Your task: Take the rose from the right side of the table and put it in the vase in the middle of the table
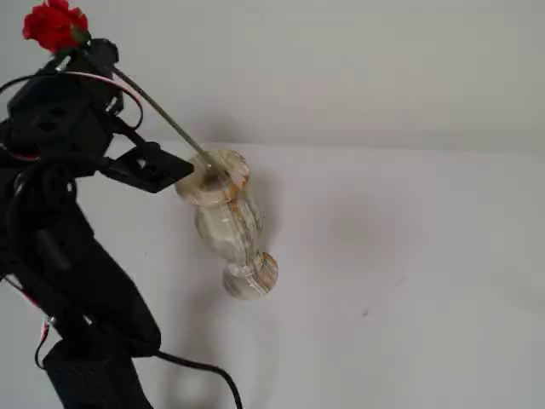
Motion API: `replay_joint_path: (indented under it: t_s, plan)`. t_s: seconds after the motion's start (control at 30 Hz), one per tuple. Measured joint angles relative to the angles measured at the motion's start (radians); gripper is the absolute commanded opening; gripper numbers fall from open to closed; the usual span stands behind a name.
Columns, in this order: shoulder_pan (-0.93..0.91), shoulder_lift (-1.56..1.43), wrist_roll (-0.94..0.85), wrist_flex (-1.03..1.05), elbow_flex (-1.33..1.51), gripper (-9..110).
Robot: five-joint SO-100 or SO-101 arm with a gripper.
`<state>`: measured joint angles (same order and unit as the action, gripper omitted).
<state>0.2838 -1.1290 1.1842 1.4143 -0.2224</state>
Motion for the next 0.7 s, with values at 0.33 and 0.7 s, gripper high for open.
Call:
replay_joint_path:
  t_s: [0.33,0.7]
  plan:
    - [0.002,-0.003,0.0,0.018,0.017,0]
    - [0.006,-0.002,0.003,0.025,0.021,0]
